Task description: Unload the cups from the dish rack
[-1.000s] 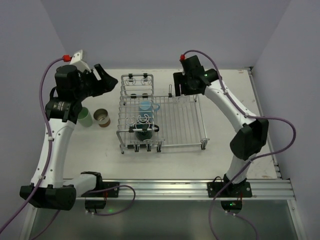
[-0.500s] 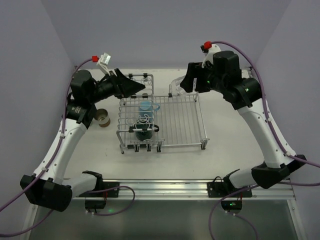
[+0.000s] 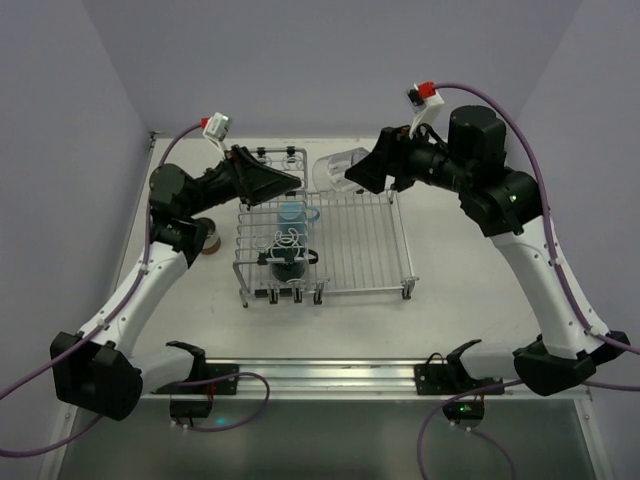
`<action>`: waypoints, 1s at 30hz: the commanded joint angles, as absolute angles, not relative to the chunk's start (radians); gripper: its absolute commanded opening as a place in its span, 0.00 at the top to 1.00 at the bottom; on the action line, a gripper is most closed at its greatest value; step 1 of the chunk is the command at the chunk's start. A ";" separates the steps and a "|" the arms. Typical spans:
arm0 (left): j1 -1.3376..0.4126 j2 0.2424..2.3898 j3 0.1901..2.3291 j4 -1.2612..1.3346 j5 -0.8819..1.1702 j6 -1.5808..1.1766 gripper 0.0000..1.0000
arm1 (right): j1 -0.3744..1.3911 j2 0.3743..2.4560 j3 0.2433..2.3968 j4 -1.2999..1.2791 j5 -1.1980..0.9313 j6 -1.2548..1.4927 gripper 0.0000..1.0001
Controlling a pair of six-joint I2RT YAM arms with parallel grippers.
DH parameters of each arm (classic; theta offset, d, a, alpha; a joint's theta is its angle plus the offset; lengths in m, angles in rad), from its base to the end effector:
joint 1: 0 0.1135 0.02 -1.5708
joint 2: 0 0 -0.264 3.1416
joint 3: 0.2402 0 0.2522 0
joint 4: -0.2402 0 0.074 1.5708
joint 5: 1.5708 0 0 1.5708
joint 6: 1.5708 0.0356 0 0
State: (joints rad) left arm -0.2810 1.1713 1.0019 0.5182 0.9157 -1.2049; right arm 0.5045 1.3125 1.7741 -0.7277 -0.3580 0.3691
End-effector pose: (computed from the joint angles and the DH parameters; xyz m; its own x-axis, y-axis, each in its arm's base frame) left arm 0.2408 -0.0989 0.4073 -0.7089 -0.3875 -0.5893 0.6233 0.0470 -0.7806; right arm 0.2117 0.1311 0.5033 -0.4848 0.1183 -0.8666 -0.6152 0.6582 0.4340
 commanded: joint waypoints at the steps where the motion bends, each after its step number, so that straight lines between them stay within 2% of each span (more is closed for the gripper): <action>1: -0.295 1.177 0.983 0.690 0.957 -1.319 0.31 | 0.508 1.302 1.767 -0.611 -0.495 0.402 1.00; 13: -0.301 1.184 0.973 0.765 0.953 -1.384 0.32 | 0.508 1.338 1.747 -0.499 -0.610 0.454 1.00; 22: -0.321 1.189 0.948 0.960 0.934 -1.532 0.36 | 0.508 1.328 1.651 -0.324 -0.696 0.497 1.00; 25: -0.321 1.183 0.948 0.971 0.936 -1.551 0.43 | 0.506 1.328 1.606 -0.262 -0.718 0.520 1.00; 28: -0.321 1.177 0.950 0.983 0.940 -1.566 0.60 | 0.508 1.328 1.579 -0.206 -0.736 0.535 1.00; 29: -0.321 1.177 0.948 0.983 0.942 -1.571 0.69 | 0.506 1.327 1.560 -0.192 -0.741 0.543 1.00; 30: -0.321 1.177 0.946 0.988 0.942 -1.575 0.71 | 0.508 1.325 1.549 -0.163 -0.742 0.549 1.00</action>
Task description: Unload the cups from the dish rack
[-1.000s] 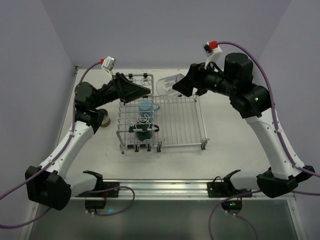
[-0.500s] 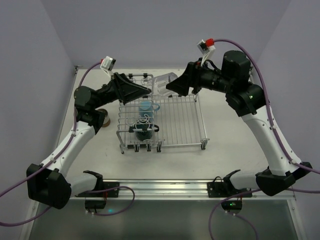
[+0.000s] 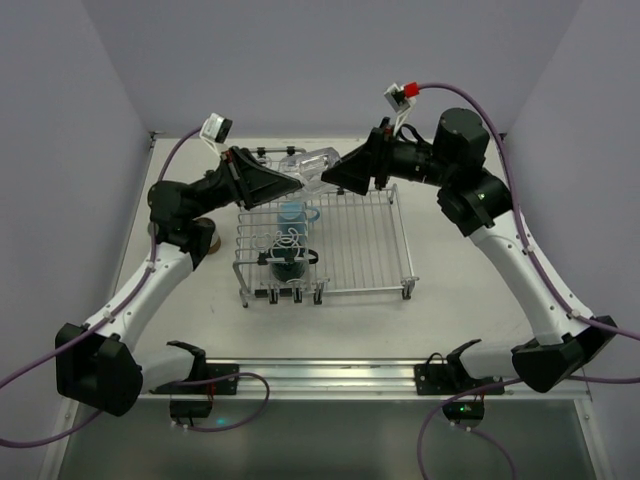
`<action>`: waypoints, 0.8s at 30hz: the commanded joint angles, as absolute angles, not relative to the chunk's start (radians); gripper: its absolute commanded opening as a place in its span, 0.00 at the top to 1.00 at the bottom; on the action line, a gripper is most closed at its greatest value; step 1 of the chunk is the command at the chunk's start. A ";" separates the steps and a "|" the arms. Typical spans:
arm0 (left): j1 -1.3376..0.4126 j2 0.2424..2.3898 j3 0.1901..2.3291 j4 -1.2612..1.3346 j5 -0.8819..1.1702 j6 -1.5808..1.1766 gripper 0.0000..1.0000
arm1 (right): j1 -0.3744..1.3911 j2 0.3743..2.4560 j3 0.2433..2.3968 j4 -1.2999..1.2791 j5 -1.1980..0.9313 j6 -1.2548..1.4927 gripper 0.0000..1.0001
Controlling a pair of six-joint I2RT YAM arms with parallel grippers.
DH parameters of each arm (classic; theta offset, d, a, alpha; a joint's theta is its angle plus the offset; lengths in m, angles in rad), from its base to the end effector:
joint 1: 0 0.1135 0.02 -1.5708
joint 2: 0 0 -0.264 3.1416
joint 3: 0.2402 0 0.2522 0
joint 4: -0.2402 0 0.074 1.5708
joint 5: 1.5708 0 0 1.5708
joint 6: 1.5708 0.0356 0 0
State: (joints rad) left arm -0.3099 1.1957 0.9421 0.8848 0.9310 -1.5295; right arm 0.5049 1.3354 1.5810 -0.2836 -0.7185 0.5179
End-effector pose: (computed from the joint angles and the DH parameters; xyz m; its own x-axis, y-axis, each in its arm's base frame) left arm 0.2316 -0.1042 0.4120 -0.7750 -0.3782 -0.5063 0.5945 -0.1645 -0.7871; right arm 0.2356 0.1570 0.4841 -0.4942 0.1527 -0.8559 -0.8001 0.3051 0.5164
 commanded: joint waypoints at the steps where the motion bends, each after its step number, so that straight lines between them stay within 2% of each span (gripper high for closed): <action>1: -0.322 1.178 0.943 0.999 0.943 -1.581 0.73 | 0.508 1.324 1.543 -0.153 -0.753 0.552 1.00; 3: -0.322 1.178 0.945 1.000 0.945 -1.588 0.83 | 0.506 1.325 1.537 -0.146 -0.753 0.560 1.00; 4: -0.322 1.177 0.940 0.996 0.943 -1.589 0.98 | 0.508 1.325 1.537 -0.146 -0.755 0.558 1.00; 5: -0.322 1.174 0.939 0.991 0.940 -1.589 1.00 | 0.508 1.325 1.537 -0.144 -0.753 0.558 1.00; 6: -0.321 1.170 0.937 0.986 0.940 -1.588 1.00 | 0.508 1.324 1.539 -0.155 -0.750 0.558 0.95; 8: -0.321 1.157 0.937 0.938 0.939 -1.551 1.00 | 0.508 1.321 1.543 -0.179 -0.718 0.551 0.74; 9: -0.321 1.149 0.943 0.898 0.937 -1.524 1.00 | 0.508 1.316 1.545 -0.202 -0.710 0.546 0.56; 11: -0.314 1.128 0.956 0.781 0.943 -1.439 1.00 | 0.506 1.312 1.554 -0.235 -0.689 0.532 0.45; 12: -0.310 1.118 0.957 0.752 0.949 -1.421 1.00 | 0.508 1.305 1.555 -0.261 -0.672 0.526 0.31; 14: -0.276 1.088 0.954 0.651 0.959 -1.344 1.00 | 0.506 1.293 1.543 -0.273 -0.657 0.514 0.16; 15: -0.261 1.075 0.956 0.605 0.963 -1.316 1.00 | 0.505 1.289 1.539 -0.285 -0.635 0.511 0.02; 24: -0.038 0.954 0.969 0.434 1.114 -1.189 1.00 | 0.477 1.235 1.485 -0.330 -0.563 0.477 0.01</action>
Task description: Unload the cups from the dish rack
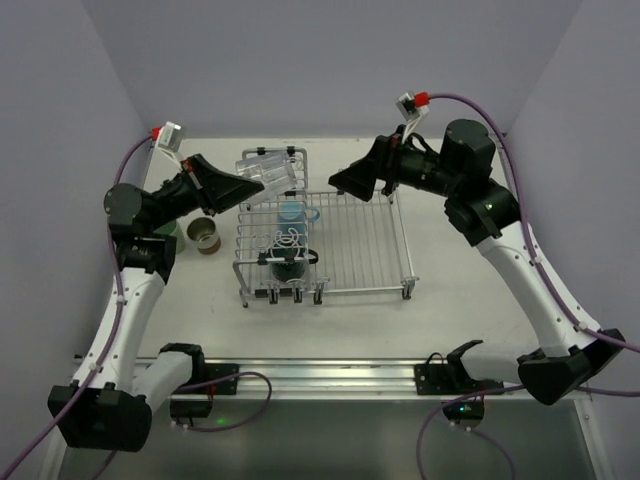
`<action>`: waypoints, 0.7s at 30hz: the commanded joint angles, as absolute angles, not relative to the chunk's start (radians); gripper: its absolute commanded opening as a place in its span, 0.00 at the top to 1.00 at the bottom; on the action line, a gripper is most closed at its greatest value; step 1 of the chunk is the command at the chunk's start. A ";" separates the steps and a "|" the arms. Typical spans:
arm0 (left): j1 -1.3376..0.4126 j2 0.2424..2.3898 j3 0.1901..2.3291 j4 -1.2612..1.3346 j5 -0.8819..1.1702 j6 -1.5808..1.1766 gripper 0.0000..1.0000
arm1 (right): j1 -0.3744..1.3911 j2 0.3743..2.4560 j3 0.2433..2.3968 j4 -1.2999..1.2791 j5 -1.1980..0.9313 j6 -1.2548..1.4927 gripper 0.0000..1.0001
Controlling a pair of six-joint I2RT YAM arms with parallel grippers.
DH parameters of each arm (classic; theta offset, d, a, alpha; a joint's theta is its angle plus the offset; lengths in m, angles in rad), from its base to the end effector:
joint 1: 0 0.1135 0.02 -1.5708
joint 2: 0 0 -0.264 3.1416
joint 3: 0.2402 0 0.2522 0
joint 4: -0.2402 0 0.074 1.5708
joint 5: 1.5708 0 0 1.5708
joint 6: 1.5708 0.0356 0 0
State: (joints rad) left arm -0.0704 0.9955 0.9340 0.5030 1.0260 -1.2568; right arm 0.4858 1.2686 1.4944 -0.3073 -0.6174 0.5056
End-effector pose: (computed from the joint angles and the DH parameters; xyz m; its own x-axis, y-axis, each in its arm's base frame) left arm 0.2055 -0.0450 0.4193 -0.6366 -0.4492 -0.6268 0.6549 0.1143 -0.7470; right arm 0.2286 0.1440 0.4705 -0.4945 0.1855 -0.8492 -0.7446 0.4135 0.5240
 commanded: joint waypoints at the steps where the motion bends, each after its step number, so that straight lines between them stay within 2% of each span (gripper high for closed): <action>1: -0.023 0.939 0.986 0.372 1.115 -1.142 1.00 | 0.476 1.232 1.474 -0.331 -0.552 0.471 0.01; 9: 0.089 0.917 1.068 0.016 1.068 -0.878 1.00 | 0.476 1.195 1.414 -0.374 -0.488 0.420 0.01; 12: 0.110 0.913 1.133 -0.130 0.985 -0.766 1.00 | 0.476 1.187 1.394 -0.397 -0.459 0.393 0.01; 14: 0.120 0.911 1.175 -0.220 0.879 -0.672 1.00 | 0.477 1.186 1.384 -0.408 -0.450 0.379 0.01; 18: 0.120 0.940 1.320 -0.529 0.526 -0.509 1.00 | 0.476 1.177 1.359 -0.411 -0.436 0.367 0.01; 21: 0.120 0.940 1.347 -0.618 0.369 -0.462 1.00 | 0.476 1.180 1.350 -0.411 -0.431 0.357 0.01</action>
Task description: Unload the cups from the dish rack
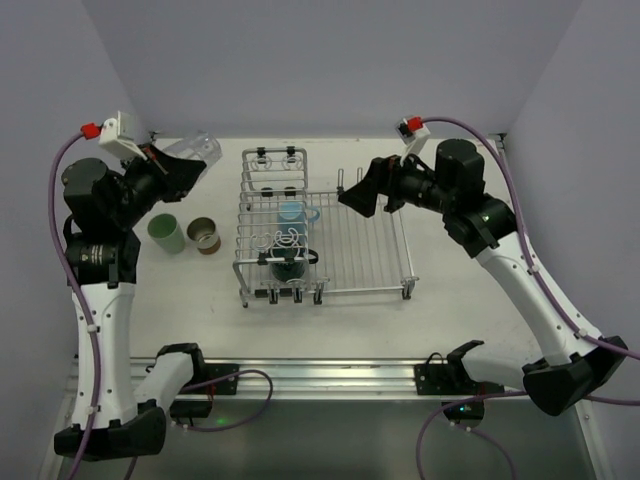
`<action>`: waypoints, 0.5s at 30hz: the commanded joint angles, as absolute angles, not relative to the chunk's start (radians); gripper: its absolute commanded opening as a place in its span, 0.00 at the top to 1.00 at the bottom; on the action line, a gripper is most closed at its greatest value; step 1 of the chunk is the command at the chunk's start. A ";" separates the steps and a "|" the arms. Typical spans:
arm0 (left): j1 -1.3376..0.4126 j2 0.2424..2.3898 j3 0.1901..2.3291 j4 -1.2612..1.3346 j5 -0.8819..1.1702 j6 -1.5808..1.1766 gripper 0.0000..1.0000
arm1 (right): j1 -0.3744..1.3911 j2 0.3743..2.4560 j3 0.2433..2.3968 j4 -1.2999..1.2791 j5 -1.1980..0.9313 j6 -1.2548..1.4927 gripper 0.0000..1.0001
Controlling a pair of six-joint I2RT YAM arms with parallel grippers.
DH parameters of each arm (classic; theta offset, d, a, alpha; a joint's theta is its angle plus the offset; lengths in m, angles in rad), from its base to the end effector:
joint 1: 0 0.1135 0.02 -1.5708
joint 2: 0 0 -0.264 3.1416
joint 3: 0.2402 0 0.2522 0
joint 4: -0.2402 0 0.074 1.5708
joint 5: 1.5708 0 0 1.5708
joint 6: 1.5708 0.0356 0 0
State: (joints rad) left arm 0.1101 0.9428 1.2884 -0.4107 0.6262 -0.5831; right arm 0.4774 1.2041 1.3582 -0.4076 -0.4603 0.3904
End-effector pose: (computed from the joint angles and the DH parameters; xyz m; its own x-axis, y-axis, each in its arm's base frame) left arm 0.1789 -0.0012 0.4599 -0.3250 -0.4848 -0.8120 0.3753 0.7220 -0.5813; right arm 0.2243 0.1338 0.4303 -0.5080 0.1211 -0.8528 -0.6491 0.5970 0.4714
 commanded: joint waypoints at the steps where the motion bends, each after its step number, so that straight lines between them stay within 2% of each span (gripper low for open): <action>1: 0.120 0.940 1.351 -0.642 0.265 -0.451 1.00 | 0.476 1.183 1.345 -0.413 -0.425 0.356 0.01; 9: 0.120 0.942 1.326 -0.931 -0.277 -0.532 1.00 | 0.476 1.210 1.341 -0.425 -0.411 0.353 0.01; 15: 0.121 0.804 1.168 -1.011 -0.454 -0.743 1.00 | 0.476 1.221 1.335 -0.426 -0.423 0.362 0.01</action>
